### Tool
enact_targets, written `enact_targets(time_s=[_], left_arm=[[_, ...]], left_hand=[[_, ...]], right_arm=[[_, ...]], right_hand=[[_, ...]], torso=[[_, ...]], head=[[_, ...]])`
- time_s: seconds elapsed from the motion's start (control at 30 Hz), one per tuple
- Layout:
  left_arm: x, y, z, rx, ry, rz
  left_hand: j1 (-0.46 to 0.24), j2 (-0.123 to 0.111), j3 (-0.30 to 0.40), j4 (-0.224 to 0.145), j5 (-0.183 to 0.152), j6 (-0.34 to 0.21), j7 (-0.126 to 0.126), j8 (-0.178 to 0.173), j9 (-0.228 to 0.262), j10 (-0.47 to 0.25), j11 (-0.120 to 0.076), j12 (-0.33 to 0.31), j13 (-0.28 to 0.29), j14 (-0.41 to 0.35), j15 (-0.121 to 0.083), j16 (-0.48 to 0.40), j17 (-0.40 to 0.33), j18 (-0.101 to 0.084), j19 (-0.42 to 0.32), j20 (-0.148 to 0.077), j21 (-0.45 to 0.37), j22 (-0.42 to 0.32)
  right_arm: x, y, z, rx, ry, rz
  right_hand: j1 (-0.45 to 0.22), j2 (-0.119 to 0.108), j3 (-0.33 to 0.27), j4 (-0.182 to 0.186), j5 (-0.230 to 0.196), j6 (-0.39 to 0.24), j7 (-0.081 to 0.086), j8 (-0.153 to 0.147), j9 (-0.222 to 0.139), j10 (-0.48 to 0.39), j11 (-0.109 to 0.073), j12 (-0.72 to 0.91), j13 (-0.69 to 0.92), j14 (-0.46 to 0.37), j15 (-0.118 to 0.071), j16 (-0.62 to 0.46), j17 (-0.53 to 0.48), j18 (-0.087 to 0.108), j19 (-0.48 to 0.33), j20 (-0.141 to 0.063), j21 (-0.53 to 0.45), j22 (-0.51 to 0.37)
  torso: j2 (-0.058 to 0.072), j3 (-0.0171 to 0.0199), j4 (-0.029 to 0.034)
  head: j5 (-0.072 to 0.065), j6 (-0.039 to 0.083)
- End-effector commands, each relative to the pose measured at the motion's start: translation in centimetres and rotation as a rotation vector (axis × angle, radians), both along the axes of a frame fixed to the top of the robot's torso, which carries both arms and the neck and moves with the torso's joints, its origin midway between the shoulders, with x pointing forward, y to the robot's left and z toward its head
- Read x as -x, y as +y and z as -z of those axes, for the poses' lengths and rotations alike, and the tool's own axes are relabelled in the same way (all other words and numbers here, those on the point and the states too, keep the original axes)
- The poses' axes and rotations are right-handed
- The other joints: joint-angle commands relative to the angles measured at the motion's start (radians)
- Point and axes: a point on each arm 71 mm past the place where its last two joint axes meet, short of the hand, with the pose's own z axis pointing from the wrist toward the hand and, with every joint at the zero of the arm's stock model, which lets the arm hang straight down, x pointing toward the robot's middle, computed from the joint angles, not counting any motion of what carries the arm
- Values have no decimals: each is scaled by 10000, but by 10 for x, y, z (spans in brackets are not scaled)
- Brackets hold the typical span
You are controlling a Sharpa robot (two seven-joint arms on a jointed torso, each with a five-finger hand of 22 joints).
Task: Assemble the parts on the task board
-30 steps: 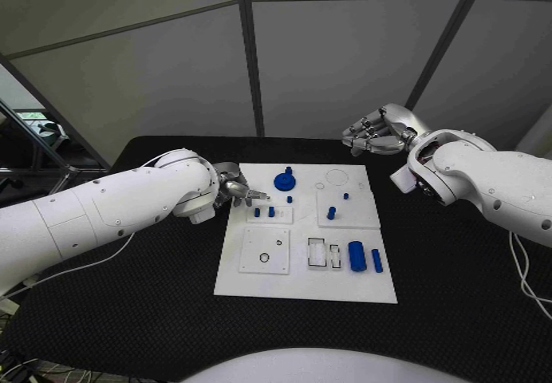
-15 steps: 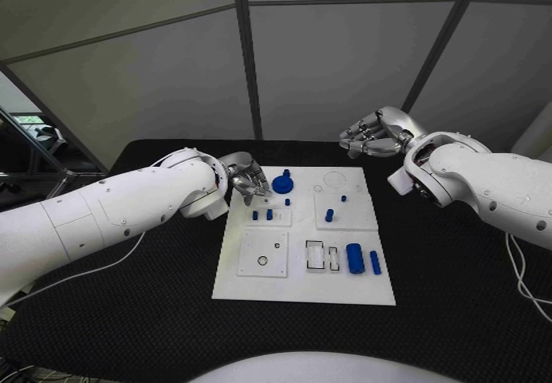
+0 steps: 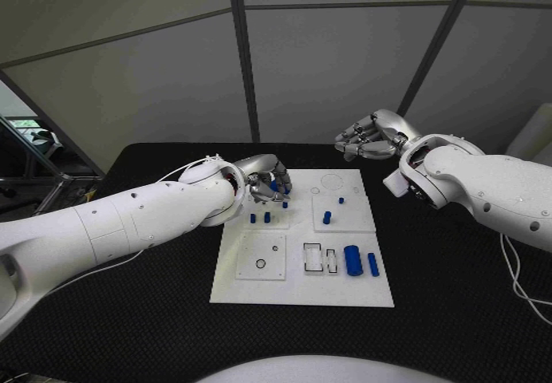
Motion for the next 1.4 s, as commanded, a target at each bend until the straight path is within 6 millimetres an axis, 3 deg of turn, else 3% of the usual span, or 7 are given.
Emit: enact_targets(time_s=[0.03,0.2,0.57,0.97,1.4], left_arm=[[-1,-8,-2,-895,-1174,816],[-4,-13,2,-1264,-1136,831],[-9,-19,12,-2367,-600,772],[-12,-22,19,-2758,-190,799],[-15,-25,22,-2889,-89,682]], left_hand=[[-33,-89,45,-29,11,155,-15,-173,-137,121,2,-245,-205,557,-23,970,1036,-717,620,-32,1658,1337],[-60,-89,101,-55,17,298,-86,-363,-272,181,-54,-523,-423,967,-89,1550,1610,-929,1132,-98,3106,2533],[-154,-79,128,-56,17,464,-202,-505,-356,381,-162,-664,-552,1158,-218,1619,1521,-1066,1441,-204,3978,3268],[-194,-55,151,-37,19,544,-240,-541,-363,485,-205,-710,-578,1183,-263,1606,1468,-1065,1464,-247,4011,3301],[69,119,469,-209,28,676,-217,-640,-380,682,-216,-835,-639,1213,-262,1606,1404,-1085,1462,-271,4087,3398]], right_arm=[[0,2,-1,4,-6,-102],[0,2,-1,2,-3,-114],[0,3,-1,-3,-1,-126],[0,4,-1,-11,-9,-145],[0,5,-1,-17,-11,-175]], right_hand=[[-16,36,-36,-16,41,-65,9,-25,7,-48,17,-19,6,-64,-8,-26,-15,29,26,67,-42,-14],[-16,36,-36,-16,41,-65,9,-25,7,-48,17,-19,6,-64,-8,-26,-15,29,26,67,-42,-14],[-16,36,-36,-16,41,-65,9,-25,7,-48,17,-19,6,-64,-8,-26,-15,29,26,67,-42,-14],[-16,36,-36,-16,41,-65,9,-25,7,-48,17,-19,6,-64,-8,-26,-15,29,26,67,-42,-14],[-16,36,-36,-16,41,-65,9,-25,7,-48,17,-19,6,-64,-8,-26,-15,29,26,67,-42,-14]], torso=[[11,-8,-1],[7,-5,-2],[-2,2,8],[-11,-2,14],[-9,6,15]], head=[[-1,25],[-9,11],[-26,-40],[-34,-49],[-30,-88]])
